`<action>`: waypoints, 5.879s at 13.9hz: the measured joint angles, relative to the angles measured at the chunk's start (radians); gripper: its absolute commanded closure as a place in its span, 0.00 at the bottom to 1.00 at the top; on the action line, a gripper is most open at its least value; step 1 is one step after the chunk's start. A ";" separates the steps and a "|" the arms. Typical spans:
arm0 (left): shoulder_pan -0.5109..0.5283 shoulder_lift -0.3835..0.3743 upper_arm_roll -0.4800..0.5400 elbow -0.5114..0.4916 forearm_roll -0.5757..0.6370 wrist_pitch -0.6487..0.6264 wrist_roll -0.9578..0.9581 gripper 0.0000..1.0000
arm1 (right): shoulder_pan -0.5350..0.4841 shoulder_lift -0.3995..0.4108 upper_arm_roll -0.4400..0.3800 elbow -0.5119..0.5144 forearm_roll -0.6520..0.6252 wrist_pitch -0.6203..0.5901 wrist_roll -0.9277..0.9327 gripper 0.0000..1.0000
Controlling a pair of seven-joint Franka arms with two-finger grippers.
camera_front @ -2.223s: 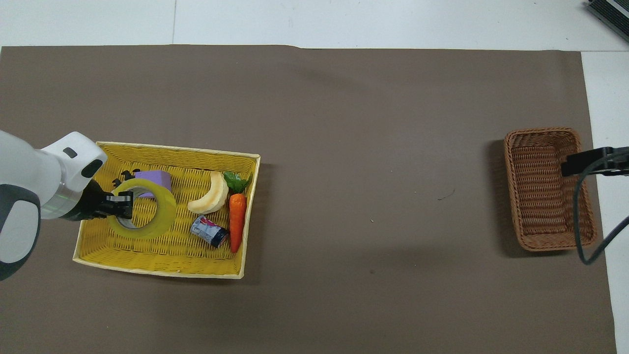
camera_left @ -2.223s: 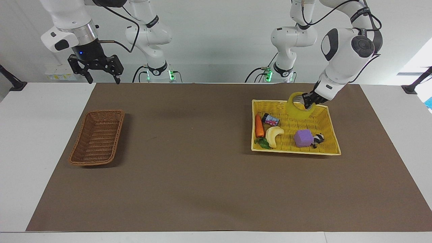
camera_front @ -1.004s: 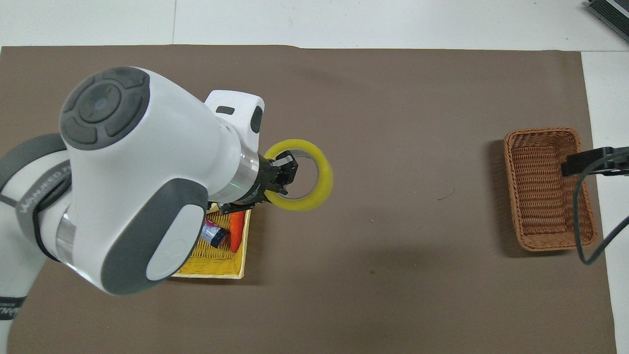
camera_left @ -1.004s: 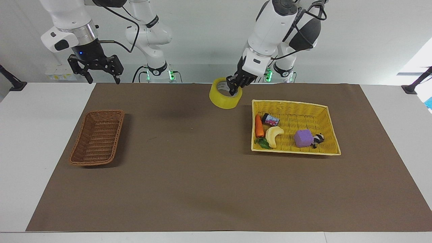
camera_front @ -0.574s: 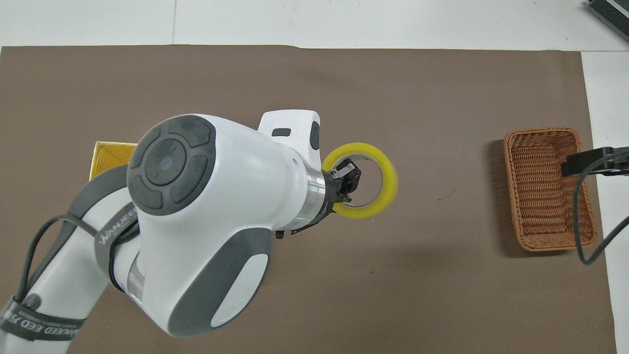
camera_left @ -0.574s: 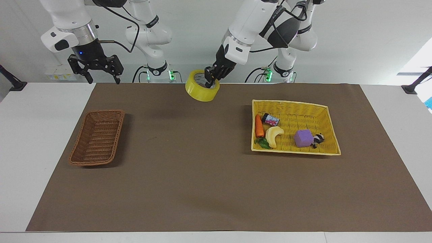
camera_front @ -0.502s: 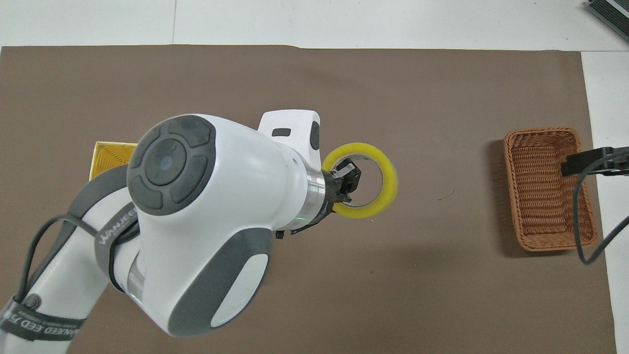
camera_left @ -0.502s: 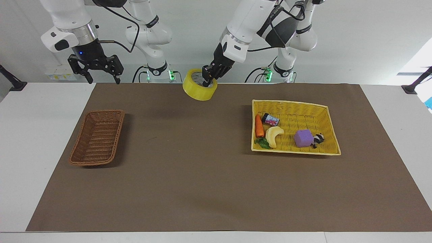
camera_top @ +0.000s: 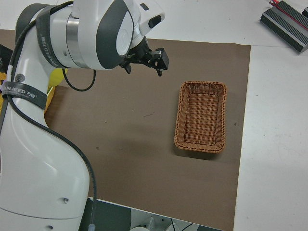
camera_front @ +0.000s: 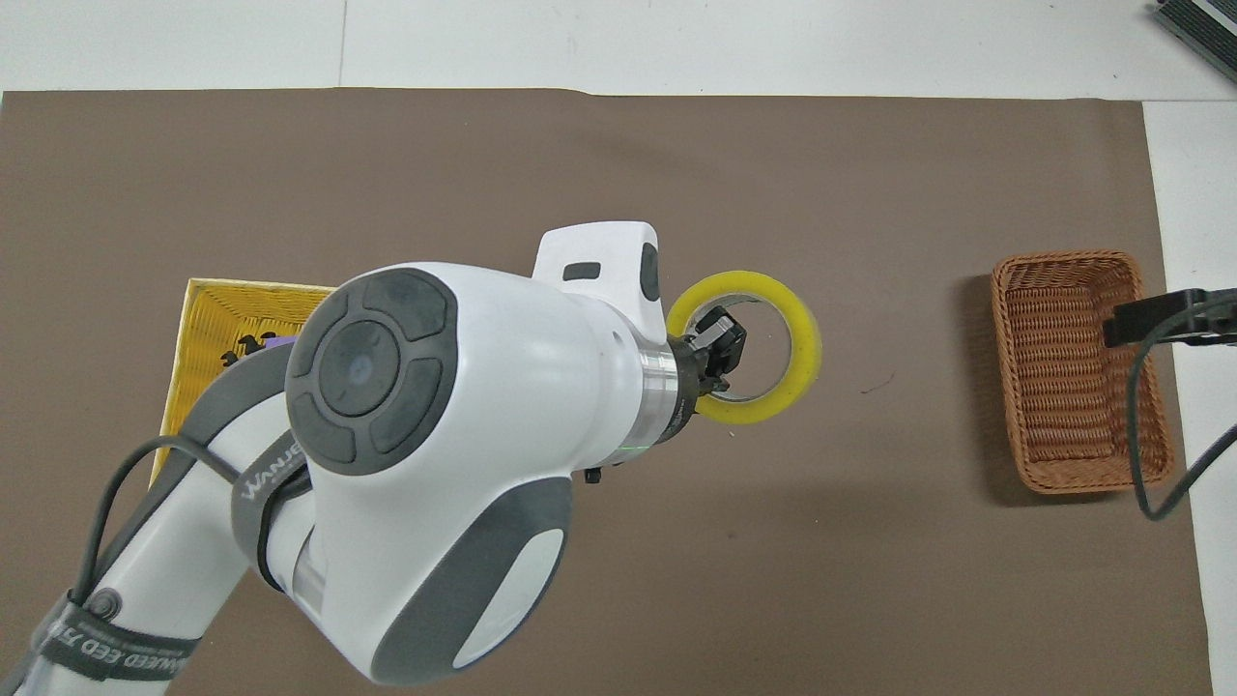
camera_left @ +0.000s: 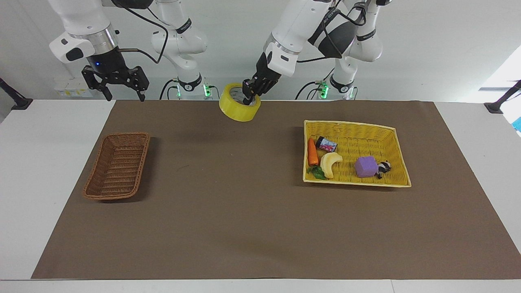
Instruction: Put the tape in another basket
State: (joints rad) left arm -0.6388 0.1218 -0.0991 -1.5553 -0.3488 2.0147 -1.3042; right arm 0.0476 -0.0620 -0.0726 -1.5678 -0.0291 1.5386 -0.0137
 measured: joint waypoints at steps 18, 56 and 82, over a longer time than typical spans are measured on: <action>0.000 0.000 0.005 -0.015 0.000 -0.001 0.001 1.00 | 0.000 0.000 0.000 0.000 0.000 0.000 0.000 0.00; -0.030 -0.001 -0.025 -0.028 -0.006 0.093 0.018 1.00 | 0.157 0.040 0.056 -0.091 0.544 0.205 -0.060 0.33; 0.283 -0.106 0.016 -0.036 -0.006 -0.215 0.282 0.00 | -0.164 0.059 0.034 -0.097 0.456 0.103 -0.115 1.00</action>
State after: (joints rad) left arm -0.3557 0.0160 -0.0830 -1.5910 -0.3549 1.7996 -1.0222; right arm -0.1167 -0.0031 -0.0386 -1.6648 0.4271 1.6421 -0.1284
